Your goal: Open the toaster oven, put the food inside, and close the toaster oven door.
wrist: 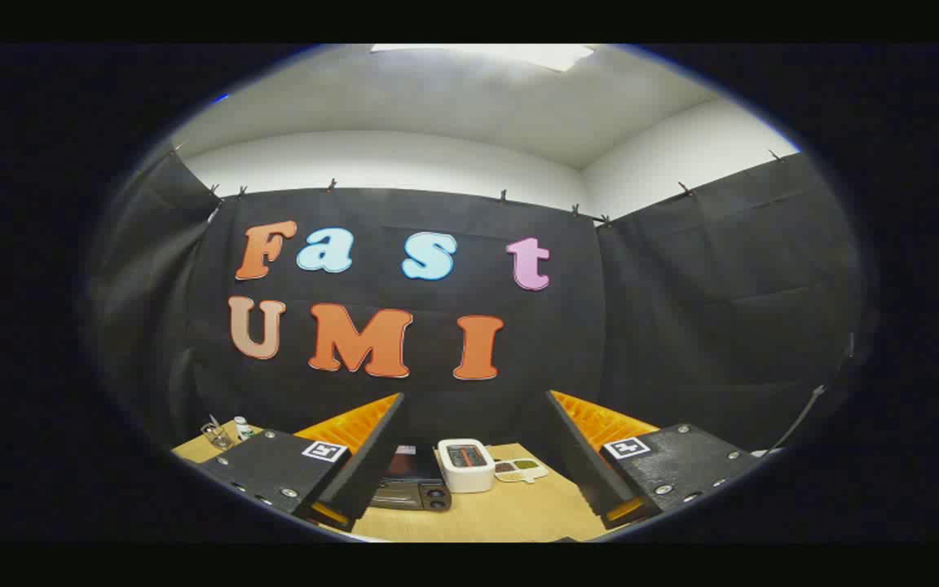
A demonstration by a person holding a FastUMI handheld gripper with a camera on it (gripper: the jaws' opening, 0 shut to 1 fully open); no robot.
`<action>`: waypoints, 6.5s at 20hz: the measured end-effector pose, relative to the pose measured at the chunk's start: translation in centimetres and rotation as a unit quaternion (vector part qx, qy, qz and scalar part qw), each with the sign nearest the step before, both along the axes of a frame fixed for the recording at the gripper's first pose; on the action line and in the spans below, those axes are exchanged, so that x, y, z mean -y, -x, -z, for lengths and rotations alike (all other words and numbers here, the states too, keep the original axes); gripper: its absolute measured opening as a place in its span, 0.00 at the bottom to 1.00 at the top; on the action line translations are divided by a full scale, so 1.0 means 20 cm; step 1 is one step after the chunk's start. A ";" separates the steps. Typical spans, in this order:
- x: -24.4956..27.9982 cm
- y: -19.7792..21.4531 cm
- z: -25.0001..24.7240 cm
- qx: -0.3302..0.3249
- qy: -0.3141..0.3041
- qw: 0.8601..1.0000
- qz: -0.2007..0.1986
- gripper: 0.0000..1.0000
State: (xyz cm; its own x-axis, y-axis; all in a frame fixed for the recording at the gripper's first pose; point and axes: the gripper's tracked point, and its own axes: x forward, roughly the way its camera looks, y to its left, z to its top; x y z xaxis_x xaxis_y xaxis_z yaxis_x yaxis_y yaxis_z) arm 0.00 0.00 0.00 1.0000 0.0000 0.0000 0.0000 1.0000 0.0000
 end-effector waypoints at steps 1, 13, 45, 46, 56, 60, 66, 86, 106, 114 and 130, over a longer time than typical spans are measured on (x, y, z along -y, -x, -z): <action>0.00 0.01 0.01 -0.006 -0.004 1.000 0.003 0.98; -0.08 0.05 0.03 -0.024 -0.006 0.999 -0.020 0.99; -1.17 -0.49 1.53 -0.215 -0.016 0.965 -0.148 0.99; -1.18 -0.49 1.55 -0.219 -0.018 0.964 -0.150 0.99; -1.18 -0.43 1.67 -0.256 -0.006 0.956 -0.146 0.99; -1.17 -0.39 1.68 -0.260 -0.008 0.955 -0.144 1.00; -1.13 -0.25 1.68 -0.271 -0.008 0.952 -0.144 1.00; -1.00 0.31 1.97 -0.324 0.002 0.937 -0.128 1.00; -0.87 0.60 2.20 -0.408 -0.007 0.905 -0.121 0.99; -0.79 0.83 2.03 -0.399 -0.011 0.907 -0.134 0.99; -0.79 1.11 2.34 -0.475 0.020 0.866 -0.153 0.97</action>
State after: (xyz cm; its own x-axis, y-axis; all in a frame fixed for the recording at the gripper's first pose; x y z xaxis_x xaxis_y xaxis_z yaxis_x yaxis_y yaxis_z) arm -22.18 15.88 -46.82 0.5016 0.2471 -0.8290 -0.2845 0.9522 0.1116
